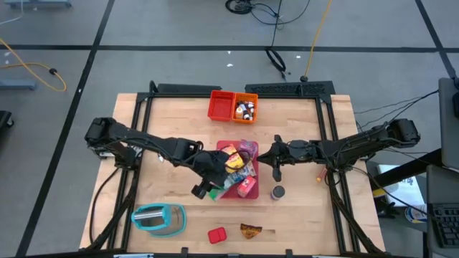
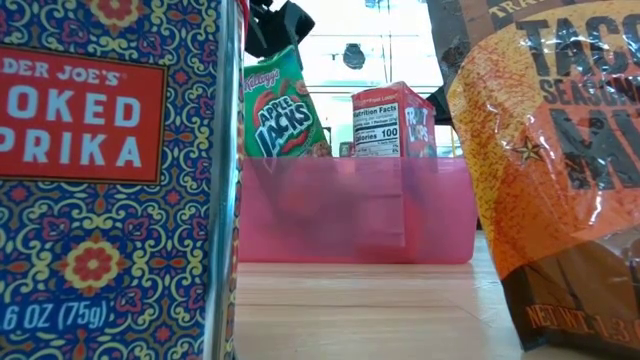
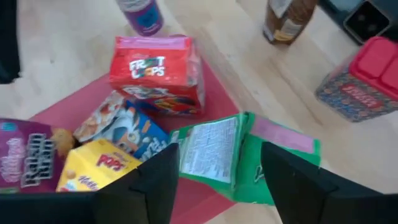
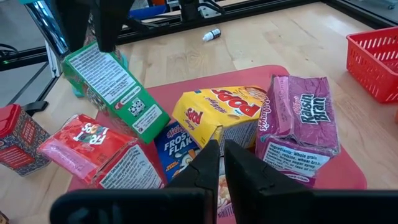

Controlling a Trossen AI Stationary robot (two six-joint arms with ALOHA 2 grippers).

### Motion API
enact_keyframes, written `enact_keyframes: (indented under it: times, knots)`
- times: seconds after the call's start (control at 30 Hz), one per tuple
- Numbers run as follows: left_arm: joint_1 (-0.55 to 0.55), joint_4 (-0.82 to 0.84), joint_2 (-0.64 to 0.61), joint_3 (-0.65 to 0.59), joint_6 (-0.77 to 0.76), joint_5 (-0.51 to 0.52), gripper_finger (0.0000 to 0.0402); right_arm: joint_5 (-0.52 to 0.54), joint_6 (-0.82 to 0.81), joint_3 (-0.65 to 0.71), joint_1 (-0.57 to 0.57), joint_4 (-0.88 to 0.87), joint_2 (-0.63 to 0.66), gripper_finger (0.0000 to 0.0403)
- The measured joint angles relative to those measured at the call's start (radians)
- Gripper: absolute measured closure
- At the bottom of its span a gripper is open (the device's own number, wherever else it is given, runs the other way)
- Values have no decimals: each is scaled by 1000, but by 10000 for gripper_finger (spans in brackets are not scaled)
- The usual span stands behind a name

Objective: Pick & Place Kitchen Items
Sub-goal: Put the green cereal box into the light red bin, then put the large orange food coloring bottle into the orange basket

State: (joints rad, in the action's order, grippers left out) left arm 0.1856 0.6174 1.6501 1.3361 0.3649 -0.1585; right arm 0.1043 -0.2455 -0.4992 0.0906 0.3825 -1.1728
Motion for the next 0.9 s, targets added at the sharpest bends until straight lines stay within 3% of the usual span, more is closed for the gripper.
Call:
enact_keyframes:
  times: [0.23, 0.63, 0.77, 0.9]
  knots:
    - [-7, 56, -47, 1, -38, 315, 174, 0, 0, 0, 0, -5, 0, 385]
    - [2, 53, -48, 1, -71, 161, 174, 0, 0, 0, 0, -12, 0, 385]
    - [21, 91, -68, 0, -72, 429, 174, 0, 0, 0, 0, -13, 0, 385]
    - [0, 88, -72, 0, -92, 529, 174, 0, 0, 0, 0, -13, 0, 385]
